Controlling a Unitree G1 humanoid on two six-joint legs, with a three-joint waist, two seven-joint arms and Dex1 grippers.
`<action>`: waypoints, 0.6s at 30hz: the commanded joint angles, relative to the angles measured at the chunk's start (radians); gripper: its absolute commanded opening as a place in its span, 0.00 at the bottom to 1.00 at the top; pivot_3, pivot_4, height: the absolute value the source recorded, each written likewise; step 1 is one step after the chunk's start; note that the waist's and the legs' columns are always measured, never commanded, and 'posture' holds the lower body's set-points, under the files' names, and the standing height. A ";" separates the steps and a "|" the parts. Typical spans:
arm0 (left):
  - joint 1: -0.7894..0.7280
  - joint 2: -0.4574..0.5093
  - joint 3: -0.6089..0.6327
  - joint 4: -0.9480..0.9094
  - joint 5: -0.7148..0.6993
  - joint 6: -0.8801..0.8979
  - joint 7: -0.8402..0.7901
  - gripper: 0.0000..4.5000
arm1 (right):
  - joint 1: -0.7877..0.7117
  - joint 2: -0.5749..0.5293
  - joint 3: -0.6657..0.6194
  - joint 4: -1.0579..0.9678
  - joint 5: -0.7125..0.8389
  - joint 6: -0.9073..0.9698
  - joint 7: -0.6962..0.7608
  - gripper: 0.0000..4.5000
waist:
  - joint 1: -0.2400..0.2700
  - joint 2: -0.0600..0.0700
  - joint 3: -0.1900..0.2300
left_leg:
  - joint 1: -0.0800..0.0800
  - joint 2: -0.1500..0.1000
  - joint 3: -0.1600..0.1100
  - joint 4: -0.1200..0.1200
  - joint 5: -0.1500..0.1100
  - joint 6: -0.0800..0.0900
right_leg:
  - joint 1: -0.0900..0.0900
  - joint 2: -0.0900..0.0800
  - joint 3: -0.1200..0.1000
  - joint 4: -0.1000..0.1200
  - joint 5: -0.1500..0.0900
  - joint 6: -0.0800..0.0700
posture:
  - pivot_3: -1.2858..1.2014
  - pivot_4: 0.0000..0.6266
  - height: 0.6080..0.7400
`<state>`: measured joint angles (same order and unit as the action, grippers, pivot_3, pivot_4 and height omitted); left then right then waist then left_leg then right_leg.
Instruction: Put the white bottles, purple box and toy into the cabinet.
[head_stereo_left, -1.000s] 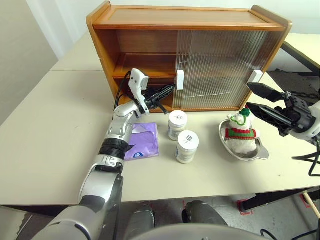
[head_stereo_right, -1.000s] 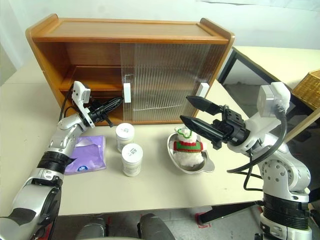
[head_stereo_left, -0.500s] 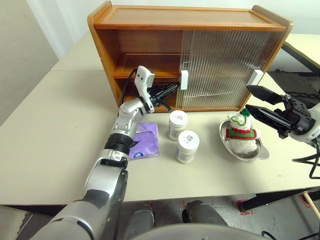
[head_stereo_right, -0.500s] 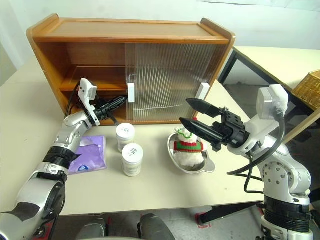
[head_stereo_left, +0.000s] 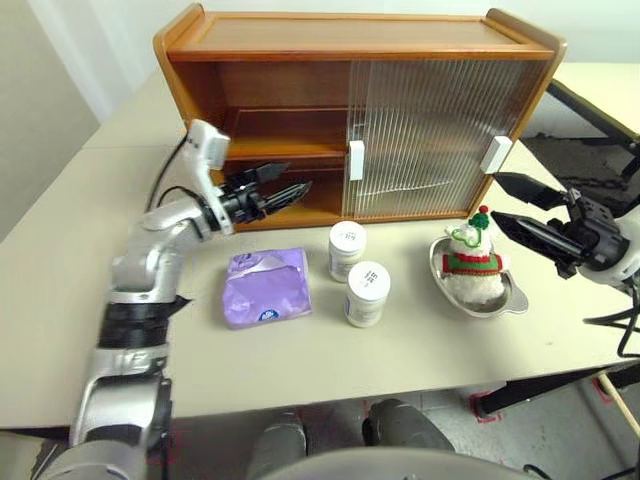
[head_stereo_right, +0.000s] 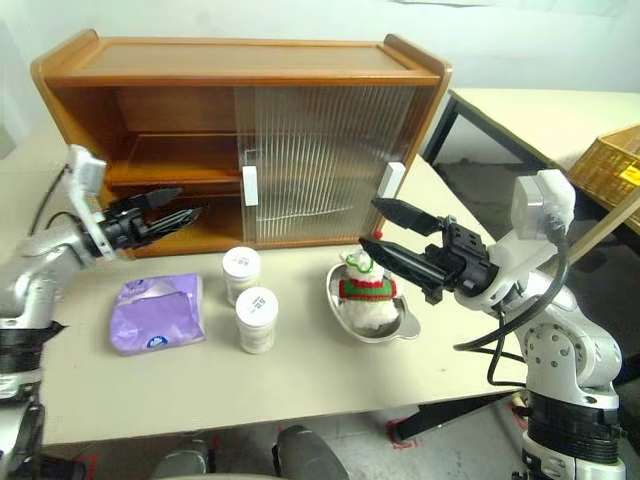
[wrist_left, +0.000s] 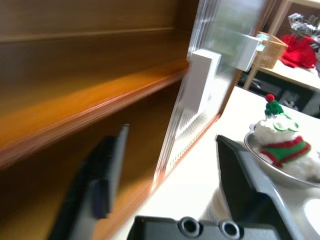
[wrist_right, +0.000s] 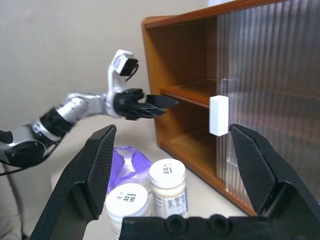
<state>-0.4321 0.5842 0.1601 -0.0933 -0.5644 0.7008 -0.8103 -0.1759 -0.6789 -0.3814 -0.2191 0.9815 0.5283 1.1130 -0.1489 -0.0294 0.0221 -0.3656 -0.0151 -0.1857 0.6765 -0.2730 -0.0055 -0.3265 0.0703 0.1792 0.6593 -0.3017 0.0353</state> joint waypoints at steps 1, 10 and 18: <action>0.057 0.095 0.029 -0.153 -0.096 0.326 0.080 0.99 | 0.001 0.001 0.003 0.011 -0.011 -0.010 0.013 1.00 | 0.008 0.000 0.000 | 0.000 0.000 0.000 0.000 0.000 0.000 | 0.000 0.000 0.000 0.000 0.000 -0.001 | 0.44 0.00 1.00; 0.177 0.246 0.094 -0.263 -0.161 0.695 0.183 0.99 | -0.003 0.007 -0.014 0.023 -0.016 -0.064 0.061 1.00 | 0.014 0.001 -0.001 | 0.000 0.004 0.000 -0.006 -0.003 -0.005 | -0.010 0.000 -0.002 0.003 0.005 -0.021 | 0.44 0.00 1.00; 0.165 0.183 0.131 -0.222 -0.124 0.876 0.306 0.99 | 0.000 -0.008 -0.007 0.023 -0.027 -0.076 0.074 1.00 | 0.014 0.002 -0.001 | 0.001 0.004 0.001 -0.007 -0.002 -0.006 | -0.011 0.000 -0.002 0.007 0.004 -0.023 | 0.44 0.00 1.00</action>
<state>-0.2744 0.7737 0.2877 -0.3278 -0.7064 1.5495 -0.5249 -0.1766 -0.6789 -0.3834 -0.1936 0.9664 0.4587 1.1814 -0.1347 -0.0277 0.0210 -0.3651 -0.0112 -0.1843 0.6698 -0.2754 -0.0116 -0.3380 0.0704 0.1775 0.6660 -0.2972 0.0125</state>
